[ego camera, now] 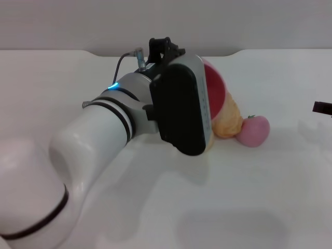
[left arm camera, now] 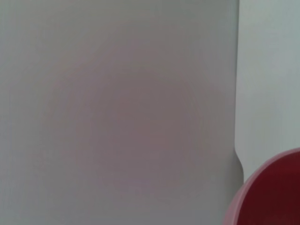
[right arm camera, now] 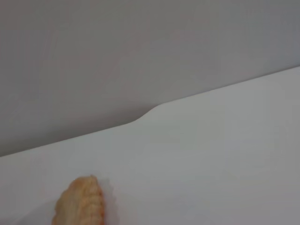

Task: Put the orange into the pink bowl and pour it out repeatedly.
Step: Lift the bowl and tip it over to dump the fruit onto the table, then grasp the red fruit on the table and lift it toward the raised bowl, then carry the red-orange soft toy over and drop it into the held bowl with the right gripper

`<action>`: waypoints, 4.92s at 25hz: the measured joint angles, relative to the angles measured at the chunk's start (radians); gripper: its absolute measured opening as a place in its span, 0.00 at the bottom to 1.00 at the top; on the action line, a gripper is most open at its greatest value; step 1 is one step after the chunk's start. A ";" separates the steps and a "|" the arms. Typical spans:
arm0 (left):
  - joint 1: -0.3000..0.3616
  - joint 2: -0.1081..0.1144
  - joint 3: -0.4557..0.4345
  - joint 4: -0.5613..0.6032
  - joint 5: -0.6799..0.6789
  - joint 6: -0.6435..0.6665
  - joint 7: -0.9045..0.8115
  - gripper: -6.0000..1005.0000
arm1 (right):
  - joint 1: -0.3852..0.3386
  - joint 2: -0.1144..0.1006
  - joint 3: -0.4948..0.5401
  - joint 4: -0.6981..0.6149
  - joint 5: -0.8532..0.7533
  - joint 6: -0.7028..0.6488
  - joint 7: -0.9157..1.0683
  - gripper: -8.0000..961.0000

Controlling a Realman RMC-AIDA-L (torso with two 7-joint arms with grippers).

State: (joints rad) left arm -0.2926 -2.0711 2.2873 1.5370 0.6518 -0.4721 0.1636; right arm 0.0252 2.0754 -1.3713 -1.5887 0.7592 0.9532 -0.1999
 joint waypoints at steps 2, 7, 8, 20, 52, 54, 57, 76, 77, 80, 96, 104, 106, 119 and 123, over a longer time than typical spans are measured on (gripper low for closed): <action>0.003 0.000 0.025 -0.017 0.095 0.000 -0.038 0.04 | 0.000 0.000 0.000 0.002 0.001 0.002 -0.001 0.55; 0.011 -0.001 0.093 -0.063 0.306 -0.014 -0.113 0.04 | 0.000 0.000 -0.004 0.002 0.002 0.004 -0.002 0.55; 0.009 -0.002 0.106 -0.074 0.334 -0.026 -0.127 0.04 | 0.001 0.000 -0.004 0.002 0.003 0.004 -0.002 0.55; 0.001 -0.003 0.151 -0.143 0.545 -0.106 -0.267 0.04 | 0.015 0.000 -0.020 0.000 0.007 0.007 -0.003 0.55; -0.106 0.014 -0.826 0.106 -0.884 -0.784 -0.020 0.04 | 0.207 0.000 -0.521 0.088 -0.016 -0.391 -0.195 0.56; -0.111 0.014 -0.832 0.100 -0.864 -0.787 -0.019 0.04 | 0.248 0.001 -0.558 0.130 -0.016 -0.384 -0.162 0.56; -0.114 0.015 -0.837 0.097 -0.861 -0.790 -0.019 0.04 | 0.292 0.002 -0.615 0.187 -0.016 -0.387 -0.127 0.60; -0.216 0.016 -0.851 -0.001 -0.816 -0.784 -0.005 0.04 | 0.348 0.006 -0.719 0.316 0.010 -0.423 -0.023 0.85; -0.216 0.016 -0.851 -0.001 -0.816 -0.784 -0.005 0.04 | 0.352 0.006 -0.719 0.324 0.016 -0.424 -0.023 0.85; -0.217 0.016 -0.848 -0.002 -0.816 -0.784 -0.005 0.04 | 0.368 0.006 -0.720 0.351 0.055 -0.421 -0.023 0.85; -0.218 0.014 -0.840 0.006 -0.817 -0.792 -0.004 0.04 | 0.440 0.002 -0.697 0.462 0.103 -0.328 0.027 0.52; -0.218 0.014 -0.833 0.005 -0.817 -0.789 -0.004 0.04 | 0.431 -0.001 -0.696 0.360 0.084 -0.304 0.018 0.39; -0.217 0.014 -0.831 0.002 -0.817 -0.786 -0.004 0.04 | 0.424 -0.002 -0.688 0.316 0.066 -0.285 0.017 0.37; -0.206 0.011 -0.803 -0.005 -0.835 -0.784 0.018 0.04 | 0.292 0.002 -0.577 -0.109 -0.070 -0.111 0.015 0.17; -0.211 0.010 -0.761 -0.005 -0.868 -0.785 0.018 0.04 | 0.290 0.002 -0.567 -0.198 -0.073 -0.086 0.015 0.14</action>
State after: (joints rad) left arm -0.5032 -2.0614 1.5259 1.5315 -0.2167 -1.2574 0.1815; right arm 0.3152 2.0773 -1.9385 -1.7862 0.6867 0.8668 -0.1850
